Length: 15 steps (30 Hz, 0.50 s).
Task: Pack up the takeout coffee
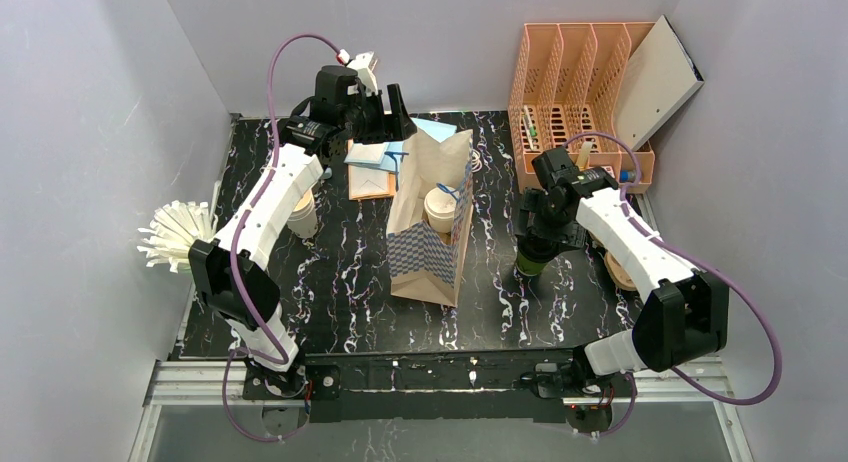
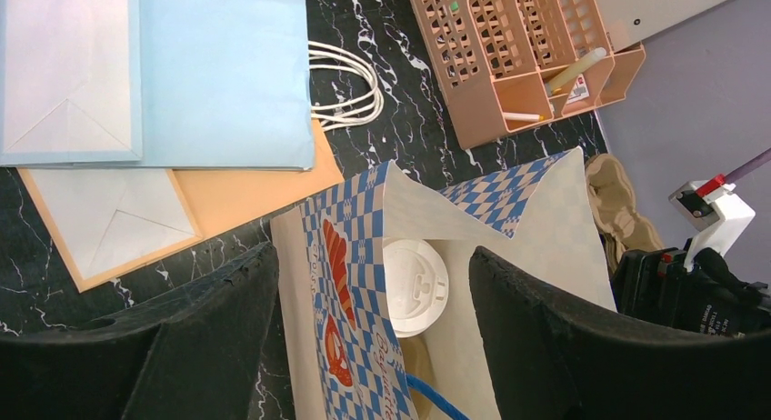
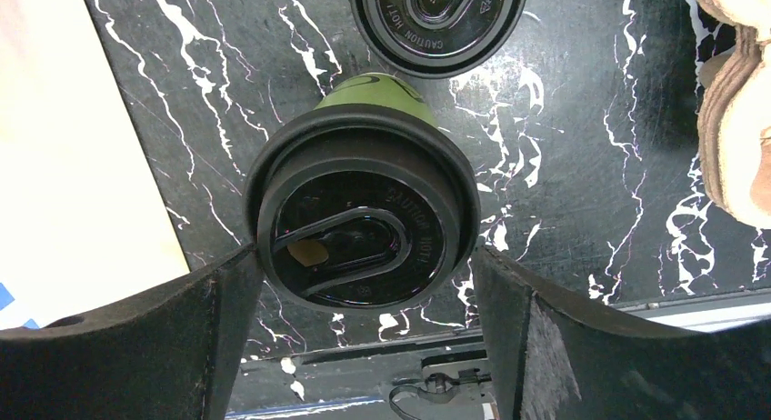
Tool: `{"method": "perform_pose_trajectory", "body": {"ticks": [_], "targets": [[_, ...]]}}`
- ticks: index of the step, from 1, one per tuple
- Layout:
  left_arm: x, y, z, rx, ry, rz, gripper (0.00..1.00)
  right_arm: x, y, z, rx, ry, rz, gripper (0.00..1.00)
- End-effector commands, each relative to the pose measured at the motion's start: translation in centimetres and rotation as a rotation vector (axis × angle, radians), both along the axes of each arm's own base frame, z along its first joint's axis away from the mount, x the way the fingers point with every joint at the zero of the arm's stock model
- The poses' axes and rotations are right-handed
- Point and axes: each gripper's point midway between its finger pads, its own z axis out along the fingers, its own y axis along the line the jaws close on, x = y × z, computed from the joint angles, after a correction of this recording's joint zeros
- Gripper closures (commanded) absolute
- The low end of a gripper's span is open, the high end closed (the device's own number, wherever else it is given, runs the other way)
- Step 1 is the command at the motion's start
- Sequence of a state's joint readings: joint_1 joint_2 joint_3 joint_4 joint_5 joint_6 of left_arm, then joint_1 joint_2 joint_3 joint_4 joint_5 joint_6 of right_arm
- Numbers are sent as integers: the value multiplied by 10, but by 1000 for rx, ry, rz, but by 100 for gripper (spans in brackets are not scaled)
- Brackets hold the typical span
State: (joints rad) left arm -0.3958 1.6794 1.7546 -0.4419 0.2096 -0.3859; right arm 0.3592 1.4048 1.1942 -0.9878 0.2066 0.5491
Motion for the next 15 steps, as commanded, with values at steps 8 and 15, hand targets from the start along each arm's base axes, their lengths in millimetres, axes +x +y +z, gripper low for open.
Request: {"method": "perform_pose_trajectory", "body": {"ticks": [8, 15], "targets": [[-7, 1, 23, -25, -51, -7, 27, 8, 1, 1, 13, -44, -7, 18], [-3, 0, 23, -15, -55, -9, 27, 8, 3, 7, 26, -46, 4, 29]]}}
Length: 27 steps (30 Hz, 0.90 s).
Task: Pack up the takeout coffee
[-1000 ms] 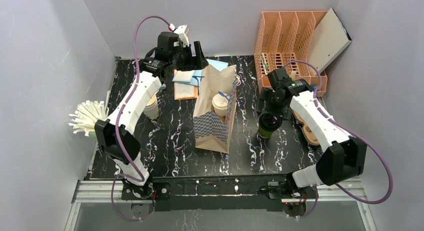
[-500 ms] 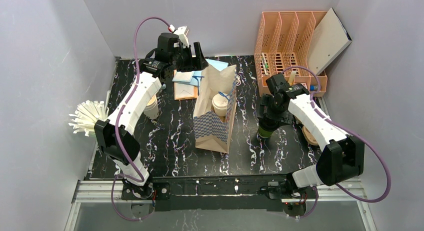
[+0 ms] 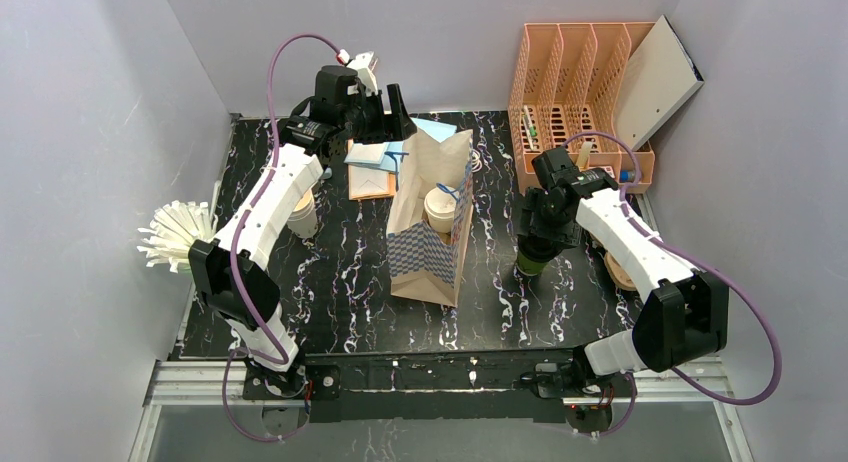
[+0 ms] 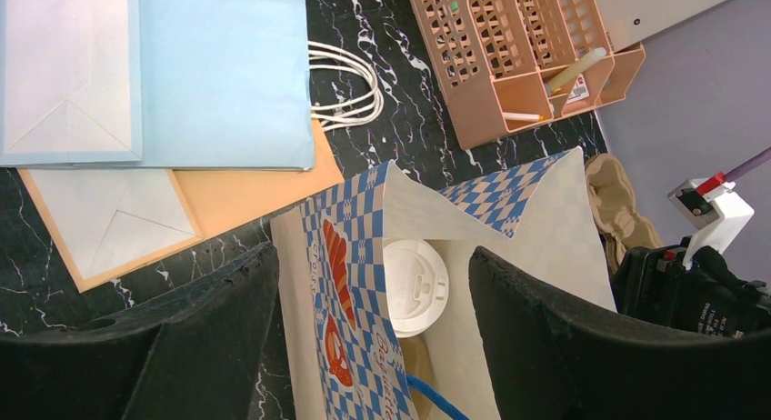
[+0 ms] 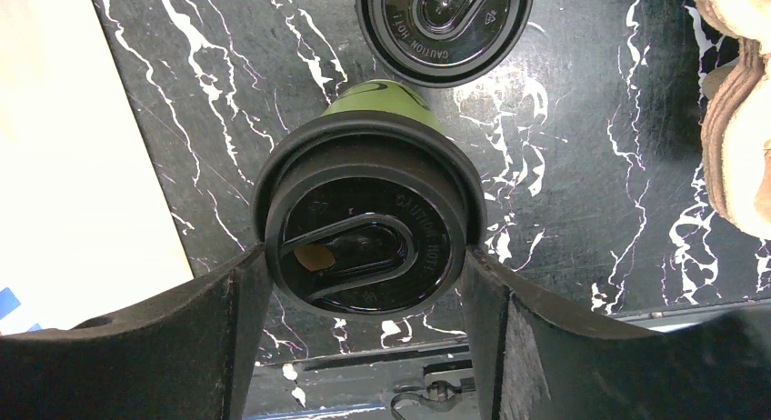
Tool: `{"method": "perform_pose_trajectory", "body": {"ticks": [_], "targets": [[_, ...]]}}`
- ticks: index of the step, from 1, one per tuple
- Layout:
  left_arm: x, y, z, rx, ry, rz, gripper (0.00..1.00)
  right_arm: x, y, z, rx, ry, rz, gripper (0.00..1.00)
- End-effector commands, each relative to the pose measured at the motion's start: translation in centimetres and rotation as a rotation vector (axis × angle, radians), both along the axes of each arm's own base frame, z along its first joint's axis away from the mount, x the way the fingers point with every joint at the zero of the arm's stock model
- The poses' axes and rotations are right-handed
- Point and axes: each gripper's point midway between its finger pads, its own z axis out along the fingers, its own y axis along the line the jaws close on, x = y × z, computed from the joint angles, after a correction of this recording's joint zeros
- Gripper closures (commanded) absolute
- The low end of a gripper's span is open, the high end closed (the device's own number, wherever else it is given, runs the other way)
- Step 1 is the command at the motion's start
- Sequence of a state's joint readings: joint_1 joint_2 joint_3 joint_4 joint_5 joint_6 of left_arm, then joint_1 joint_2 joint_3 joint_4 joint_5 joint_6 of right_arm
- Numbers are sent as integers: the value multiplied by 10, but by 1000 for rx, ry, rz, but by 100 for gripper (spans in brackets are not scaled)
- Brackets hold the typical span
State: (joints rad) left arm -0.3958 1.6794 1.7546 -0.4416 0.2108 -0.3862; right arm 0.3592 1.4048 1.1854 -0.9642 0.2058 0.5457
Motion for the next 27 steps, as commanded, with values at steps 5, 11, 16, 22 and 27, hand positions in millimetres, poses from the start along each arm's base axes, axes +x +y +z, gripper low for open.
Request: {"method": "perform_pose_trajectory", "body": {"ticks": [5, 11, 16, 22, 27], "targets": [[0, 0, 25, -5, -64, -11, 27, 7, 5, 38, 46, -77, 35, 34], [6, -3, 35, -5, -90, -24, 22, 13, 13, 96, 101, -218, 121, 34], [7, -8, 43, -14, -106, -57, 19, 26, 11, 155, 93, -370, 181, 34], [11, -20, 6, 67, -22, -177, 23, 38, 27, 216, 168, -540, 264, 34], [7, -23, 9, 52, -27, -204, 22, 41, 30, 246, 186, -623, 285, 34]]}}
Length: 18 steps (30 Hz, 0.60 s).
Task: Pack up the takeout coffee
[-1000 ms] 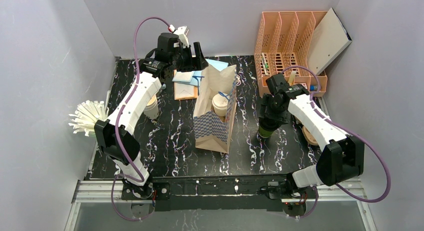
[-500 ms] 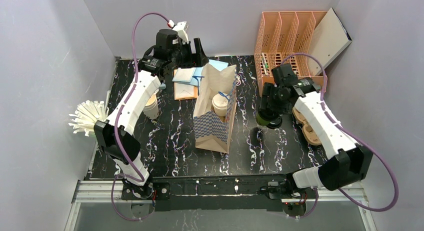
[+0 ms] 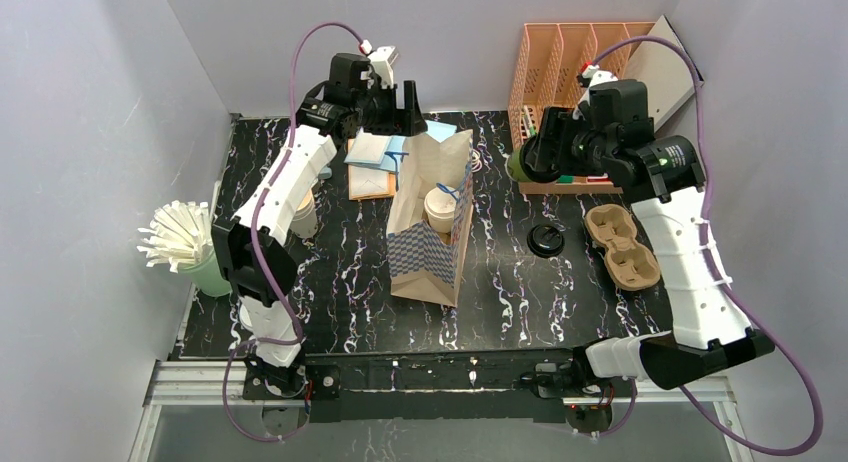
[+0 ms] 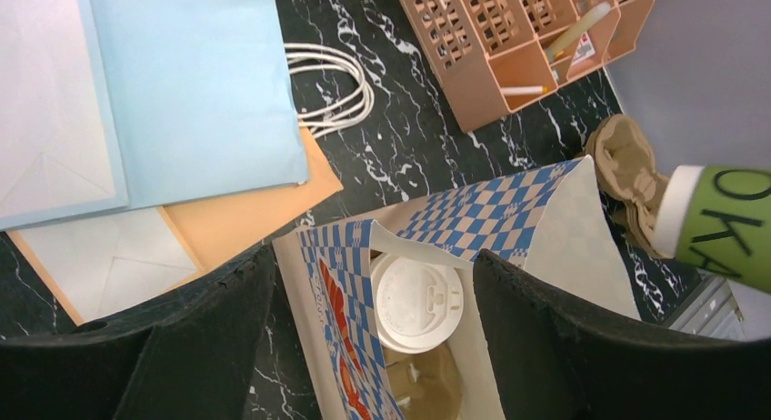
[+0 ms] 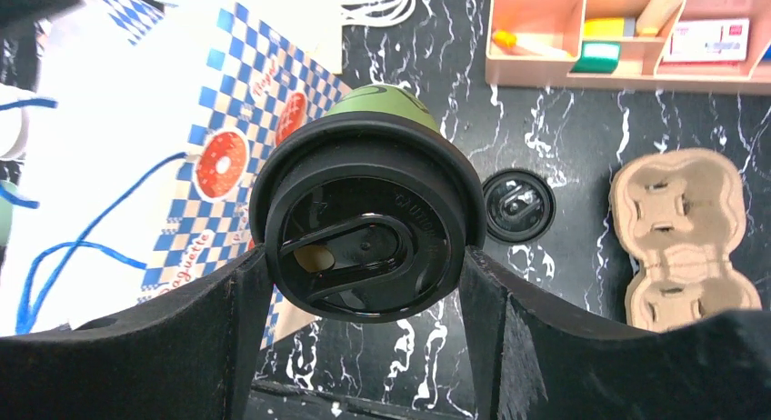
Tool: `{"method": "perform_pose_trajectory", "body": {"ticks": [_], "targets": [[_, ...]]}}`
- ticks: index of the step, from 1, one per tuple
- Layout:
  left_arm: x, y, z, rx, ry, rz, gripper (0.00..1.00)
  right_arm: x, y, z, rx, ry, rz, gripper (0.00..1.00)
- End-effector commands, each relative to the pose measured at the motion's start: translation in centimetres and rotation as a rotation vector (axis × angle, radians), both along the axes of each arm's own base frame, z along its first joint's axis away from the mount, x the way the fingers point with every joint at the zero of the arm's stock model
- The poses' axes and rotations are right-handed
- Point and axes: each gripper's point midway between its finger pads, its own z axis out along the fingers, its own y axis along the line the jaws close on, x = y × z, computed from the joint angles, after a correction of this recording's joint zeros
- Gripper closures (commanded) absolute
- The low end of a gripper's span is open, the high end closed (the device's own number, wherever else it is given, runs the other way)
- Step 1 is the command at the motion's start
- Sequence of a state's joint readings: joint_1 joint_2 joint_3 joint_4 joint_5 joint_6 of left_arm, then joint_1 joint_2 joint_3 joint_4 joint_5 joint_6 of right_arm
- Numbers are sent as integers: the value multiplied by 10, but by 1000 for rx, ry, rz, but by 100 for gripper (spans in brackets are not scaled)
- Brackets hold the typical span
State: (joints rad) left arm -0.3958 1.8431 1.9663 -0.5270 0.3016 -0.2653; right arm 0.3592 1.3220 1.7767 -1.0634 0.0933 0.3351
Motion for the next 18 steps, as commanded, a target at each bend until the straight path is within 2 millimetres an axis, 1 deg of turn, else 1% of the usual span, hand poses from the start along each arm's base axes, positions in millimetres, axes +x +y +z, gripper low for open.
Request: {"method": "perform_pose_trajectory", "body": {"ticks": [1, 4, 6, 9, 12, 14, 16, 18], "targets": [[-17, -3, 10, -5, 0, -72, 22, 3, 3, 35, 16, -107, 47, 33], [-24, -2, -3, -2, 47, -69, 25, 6, 3, 45, 8, -137, 56, 33], [-26, 0, -11, 4, 79, -54, 32, 8, 5, 51, 10, -153, 73, 33], [-29, 2, -21, 18, 127, -39, 49, 10, 11, 66, 35, -199, 105, 32], [-36, 4, -21, 22, 155, -43, 71, 9, 22, 91, 90, -281, 153, 32], [-40, 7, -19, 27, 160, -35, 86, 7, 27, 102, 121, -316, 176, 33], [-45, 12, -18, 38, 175, -9, 95, 6, 32, 111, 145, -336, 198, 34], [-51, 19, -16, 48, 193, 25, 100, 5, 37, 114, 163, -338, 224, 35]]}}
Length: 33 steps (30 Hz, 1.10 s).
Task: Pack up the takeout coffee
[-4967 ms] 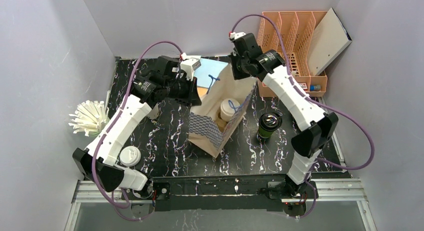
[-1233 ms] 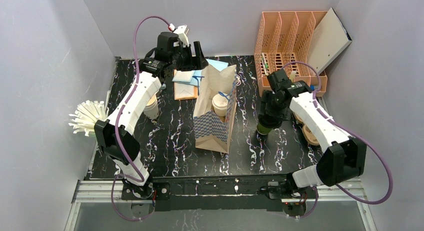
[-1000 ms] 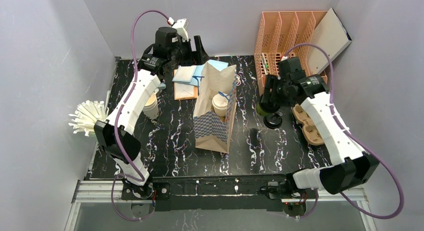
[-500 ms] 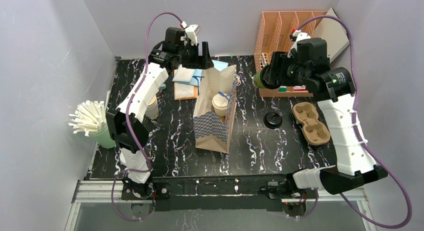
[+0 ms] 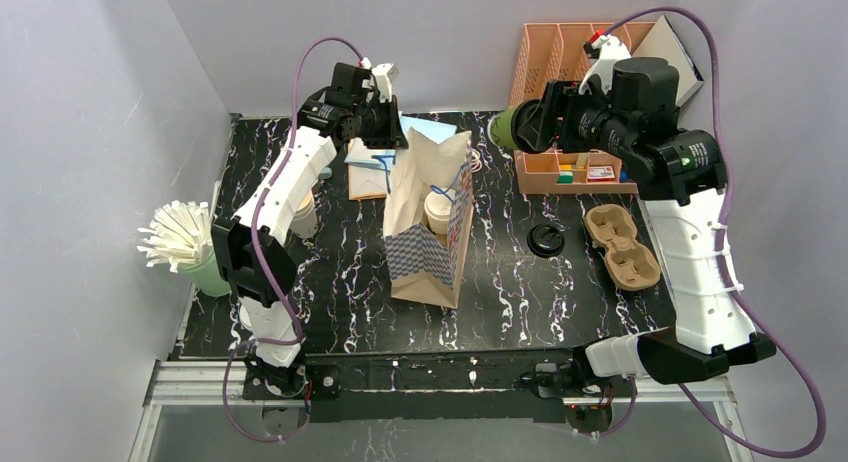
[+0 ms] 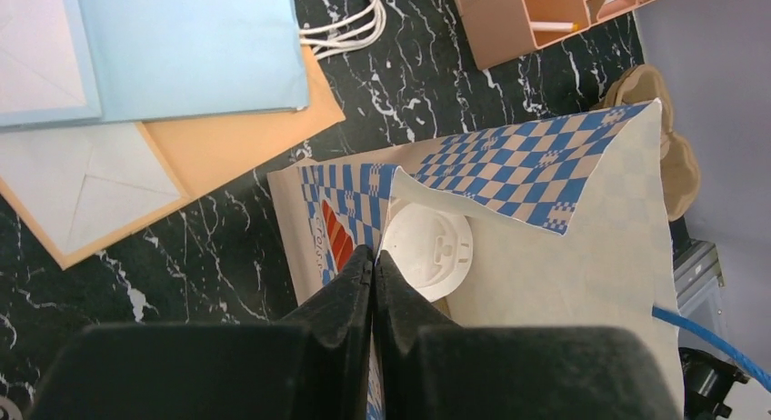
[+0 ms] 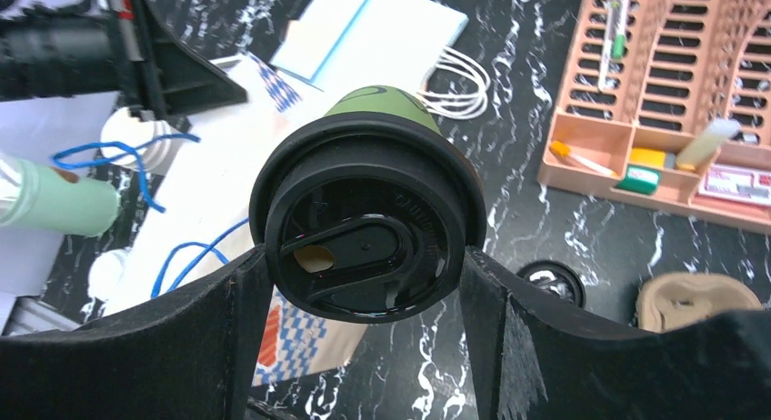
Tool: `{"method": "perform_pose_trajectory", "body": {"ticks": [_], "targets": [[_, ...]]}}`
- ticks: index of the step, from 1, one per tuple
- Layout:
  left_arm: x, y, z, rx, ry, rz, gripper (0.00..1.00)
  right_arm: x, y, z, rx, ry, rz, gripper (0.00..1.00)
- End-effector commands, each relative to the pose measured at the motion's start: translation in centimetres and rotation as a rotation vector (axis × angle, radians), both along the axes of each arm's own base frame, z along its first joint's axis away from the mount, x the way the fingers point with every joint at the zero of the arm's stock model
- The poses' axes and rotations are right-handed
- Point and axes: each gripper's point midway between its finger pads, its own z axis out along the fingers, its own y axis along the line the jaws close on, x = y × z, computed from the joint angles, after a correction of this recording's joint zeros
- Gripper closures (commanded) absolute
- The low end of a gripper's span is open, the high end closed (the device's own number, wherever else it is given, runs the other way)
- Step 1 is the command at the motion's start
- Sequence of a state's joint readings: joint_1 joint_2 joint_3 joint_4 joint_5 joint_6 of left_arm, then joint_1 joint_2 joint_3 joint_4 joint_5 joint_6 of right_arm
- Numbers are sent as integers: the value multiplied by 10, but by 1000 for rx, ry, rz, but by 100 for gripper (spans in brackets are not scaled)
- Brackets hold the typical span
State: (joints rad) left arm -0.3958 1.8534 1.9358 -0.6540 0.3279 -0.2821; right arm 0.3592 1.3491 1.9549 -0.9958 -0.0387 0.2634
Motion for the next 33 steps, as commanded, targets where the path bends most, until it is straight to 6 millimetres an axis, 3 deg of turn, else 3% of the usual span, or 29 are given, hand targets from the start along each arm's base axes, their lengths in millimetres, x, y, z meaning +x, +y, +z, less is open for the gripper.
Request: {"method": "perform_pose_trajectory", "body": {"ticks": [1, 9, 12, 15, 19, 21, 25, 28, 33], "targets": [[-29, 18, 24, 15, 29, 62, 100, -1, 15, 44, 85, -132, 87, 36], [-70, 41, 46, -22, 84, 290, 100, -1, 31, 44, 140, -139, 156, 38], [-84, 45, 41, -31, 81, 316, 86, 0, 35, 43, 150, -134, 176, 38], [-93, 51, 40, -14, 58, 295, 63, 1, 39, 42, 157, -129, 194, 38], [-87, 63, 56, 66, -64, 252, 32, 4, 44, 46, 165, -133, 213, 38], [-80, 64, 67, 105, -138, 201, 24, 5, 47, 49, 171, -131, 225, 38], [-53, 65, 88, 240, -290, 88, 17, 6, 51, 53, 184, -121, 239, 39], [-28, 51, 87, 307, -335, -49, 14, 7, 53, 56, 186, -115, 246, 40], [-39, 12, 67, 225, -339, -357, 13, 10, 50, 66, 165, -137, 240, 41]]}}
